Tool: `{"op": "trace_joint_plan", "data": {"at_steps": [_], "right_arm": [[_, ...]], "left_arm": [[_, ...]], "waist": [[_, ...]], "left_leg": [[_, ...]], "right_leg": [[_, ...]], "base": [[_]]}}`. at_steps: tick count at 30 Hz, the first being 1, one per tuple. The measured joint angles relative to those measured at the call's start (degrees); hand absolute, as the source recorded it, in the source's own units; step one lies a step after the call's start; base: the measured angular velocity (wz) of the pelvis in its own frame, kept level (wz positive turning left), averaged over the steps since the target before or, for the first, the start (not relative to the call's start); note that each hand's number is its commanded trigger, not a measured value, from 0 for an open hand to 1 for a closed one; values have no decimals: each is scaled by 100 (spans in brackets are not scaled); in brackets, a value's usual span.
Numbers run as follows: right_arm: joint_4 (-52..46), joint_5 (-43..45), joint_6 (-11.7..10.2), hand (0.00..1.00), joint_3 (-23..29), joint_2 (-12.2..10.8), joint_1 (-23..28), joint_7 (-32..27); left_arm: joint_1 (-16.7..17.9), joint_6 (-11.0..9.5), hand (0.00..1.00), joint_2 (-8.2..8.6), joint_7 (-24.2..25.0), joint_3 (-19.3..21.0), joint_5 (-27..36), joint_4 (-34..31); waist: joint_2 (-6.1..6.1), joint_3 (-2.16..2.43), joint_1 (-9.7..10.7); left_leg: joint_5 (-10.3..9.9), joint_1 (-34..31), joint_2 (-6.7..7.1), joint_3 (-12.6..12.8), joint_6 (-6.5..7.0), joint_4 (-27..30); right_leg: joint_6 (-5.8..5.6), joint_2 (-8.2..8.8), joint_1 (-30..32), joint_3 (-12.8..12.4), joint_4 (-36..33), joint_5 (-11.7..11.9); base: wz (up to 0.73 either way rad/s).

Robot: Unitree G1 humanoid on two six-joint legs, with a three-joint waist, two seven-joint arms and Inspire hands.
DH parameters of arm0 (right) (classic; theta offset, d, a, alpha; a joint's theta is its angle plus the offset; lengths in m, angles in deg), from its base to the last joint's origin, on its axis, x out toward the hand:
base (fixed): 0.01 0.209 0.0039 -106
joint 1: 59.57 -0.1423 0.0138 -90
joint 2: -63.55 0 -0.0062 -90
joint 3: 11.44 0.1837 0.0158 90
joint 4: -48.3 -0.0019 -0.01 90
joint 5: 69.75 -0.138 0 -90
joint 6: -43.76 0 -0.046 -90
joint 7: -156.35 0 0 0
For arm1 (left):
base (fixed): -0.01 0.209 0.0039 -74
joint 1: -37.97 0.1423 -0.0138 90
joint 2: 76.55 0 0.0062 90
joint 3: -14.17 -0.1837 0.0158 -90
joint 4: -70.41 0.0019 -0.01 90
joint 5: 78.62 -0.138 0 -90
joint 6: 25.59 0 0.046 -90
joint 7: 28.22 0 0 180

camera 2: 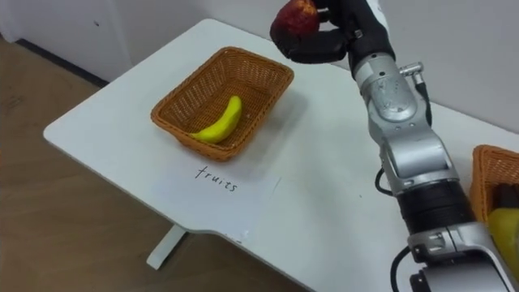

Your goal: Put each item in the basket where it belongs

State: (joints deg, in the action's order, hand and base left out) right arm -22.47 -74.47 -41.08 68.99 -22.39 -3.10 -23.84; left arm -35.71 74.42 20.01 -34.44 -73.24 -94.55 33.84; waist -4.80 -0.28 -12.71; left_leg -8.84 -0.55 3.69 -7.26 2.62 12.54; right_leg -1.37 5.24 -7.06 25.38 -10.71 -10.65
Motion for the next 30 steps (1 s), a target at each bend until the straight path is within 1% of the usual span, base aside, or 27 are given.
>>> {"op": "trace_joint_plan", "data": {"at_steps": [2, 3, 5, 6, 8, 10, 11, 12, 14, 18, 22, 27, 30], "right_arm": [[-8, 85, 0, 100, -139, 0, 0, 34], [-9, 85, 0, 100, -272, 0, 0, 54], [-9, 82, 3, 100, -439, -2, 1, 108], [-8, 89, 12, 100, -531, -17, 1, 139], [-5, 101, 42, 100, -650, -30, 1, 161], [-5, 96, 72, 100, -783, -36, 3, 169], [-5, 126, 73, 100, -834, -40, 3, 170], [-4, 136, 90, 100, -872, -40, 3, 169], [-5, 202, 104, 100, -950, -40, 3, 178], [23, 496, 125, 100, -958, -39, 3, 251], [91, 513, 125, 100, -964, -39, 5, 334], [527, 517, 128, 100, -963, -39, 5, 447], [629, 518, 127, 100, -963, -39, 5, 530]], "left_arm": [[-6, 0, 0, -8, 55, -4, 1, -2], [-3, 0, 0, -8, 79, -15, 1, -2], [12, 0, 0, -14, 101, -50, -1, -34], [13, -1, 0, -14, 116, -54, -3, -62], [-4, -1, 0, -15, 151, -57, 0, -73], [22, 8, 0, -16, 152, -58, 1, -117], [62, 13, 0, -18, 152, -58, 0, -206], [82, 20, 0, -17, 153, -59, 1, -266], [100, 42, 0, -23, 154, -52, 0, -325], [120, 88, 0, -46, 191, -52, -10, -409], [138, 89, 0, -47, 230, -53, -12, -409], [138, 86, 0, -52, 298, -53, -131, -492], [137, 84, 0, -56, 300, -51, -220, -496]], "waist": [[-24, -10, -43], [-47, -7, -52], [-83, -13, -53], [-113, -6, -80], [-144, -17, -174], [-158, -20, -211], [-193, -17, -276], [-197, -21, -332], [-208, -17, -364], [-234, -36, -488], [-248, -36, -509], [-249, -40, -643], [-241, -49, -659]], "left_leg": [[-2, 8, -2, -7, -3, -13], [-3, 12, -3, -14, -4, -12], [-3, 12, 9, -75, -5, 11], [-3, 24, 10, -87, -5, 22], [-4, 69, 7, -87, -5, 16], [-12, 95, 7, -100, -4, 12], [-16, 90, 6, -104, -5, 12], [-34, 82, 7, -105, -4, 24], [-35, 77, 11, -115, -3, 27], [-36, 69, 14, -120, -3, 28], [-36, 61, 21, -140, -3, 35], [-36, 76, 18, -136, -3, 79], [-37, 71, 18, -135, -3, 69]], "right_leg": [[-4, -2, -3, 2, 1, -2], [-4, -3, -5, 11, 1, -3], [-4, -2, -35, 54, 3, -2], [-4, -2, -49, 94, 4, -2], [-4, -1, -87, 113, 7, -2], [-5, 0, -118, 141, 7, -3], [-5, 0, -117, 151, 8, -3], [-6, -2, -117, 155, 9, -3], [-6, -1, -123, 157, 7, -3], [-10, 1, -116, 170, 9, -6], [-11, 1, -115, 183, 8, -6], [-11, 3, -117, 183, 7, -6], [-11, 3, -117, 184, 6, -6]], "base": [[0], [0], [12], [12], [2], [2], [0], [0], [0], [0], [3], [0], [0]]}}
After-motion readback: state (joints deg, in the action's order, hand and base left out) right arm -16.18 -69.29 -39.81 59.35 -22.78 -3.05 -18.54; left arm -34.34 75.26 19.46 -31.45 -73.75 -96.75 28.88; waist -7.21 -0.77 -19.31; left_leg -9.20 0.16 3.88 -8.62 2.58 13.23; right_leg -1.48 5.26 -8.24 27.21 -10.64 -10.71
